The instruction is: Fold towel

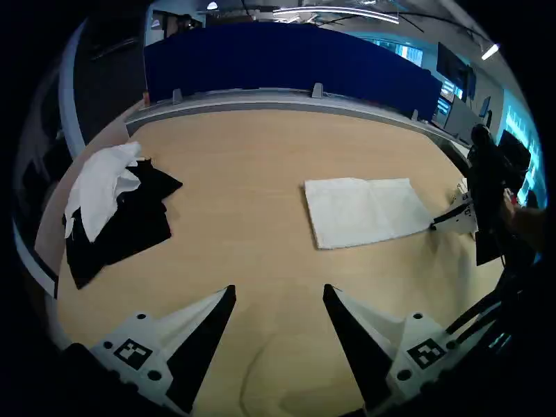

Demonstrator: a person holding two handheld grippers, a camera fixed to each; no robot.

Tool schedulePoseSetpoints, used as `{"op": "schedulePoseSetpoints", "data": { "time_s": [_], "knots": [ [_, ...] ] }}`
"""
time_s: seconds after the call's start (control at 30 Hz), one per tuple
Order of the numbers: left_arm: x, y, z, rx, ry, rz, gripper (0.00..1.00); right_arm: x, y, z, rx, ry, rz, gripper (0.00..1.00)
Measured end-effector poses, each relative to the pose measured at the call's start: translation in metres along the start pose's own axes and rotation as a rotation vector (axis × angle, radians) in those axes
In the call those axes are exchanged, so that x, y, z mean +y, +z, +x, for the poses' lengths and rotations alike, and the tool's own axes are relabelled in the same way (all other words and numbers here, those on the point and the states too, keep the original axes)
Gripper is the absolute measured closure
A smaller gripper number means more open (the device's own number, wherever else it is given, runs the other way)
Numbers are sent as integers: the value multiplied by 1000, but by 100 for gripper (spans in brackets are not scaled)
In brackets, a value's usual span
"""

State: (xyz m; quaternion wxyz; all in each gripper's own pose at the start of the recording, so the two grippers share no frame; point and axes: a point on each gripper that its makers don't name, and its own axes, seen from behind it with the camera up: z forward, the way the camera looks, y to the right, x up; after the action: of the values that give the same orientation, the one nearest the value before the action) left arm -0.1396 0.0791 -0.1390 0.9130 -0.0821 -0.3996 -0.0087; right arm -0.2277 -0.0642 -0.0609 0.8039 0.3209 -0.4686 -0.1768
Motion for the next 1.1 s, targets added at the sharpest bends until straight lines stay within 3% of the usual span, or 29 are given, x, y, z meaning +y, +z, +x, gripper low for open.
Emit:
{"op": "schedulePoseSetpoints", "data": {
  "time_s": [0.4,0.77,1.1],
  "knots": [
    [0,-3,1,6,-6,-2,7,-8,-11,14,23,-75,-26,94],
    [1,-8,4,27,-44,-8,7,-8,-47,71,87,-178,-74,94],
    [-1,-14,2,51,-87,-6,7,-25,-58,125,108,-334,-80,94]
  ]
}}
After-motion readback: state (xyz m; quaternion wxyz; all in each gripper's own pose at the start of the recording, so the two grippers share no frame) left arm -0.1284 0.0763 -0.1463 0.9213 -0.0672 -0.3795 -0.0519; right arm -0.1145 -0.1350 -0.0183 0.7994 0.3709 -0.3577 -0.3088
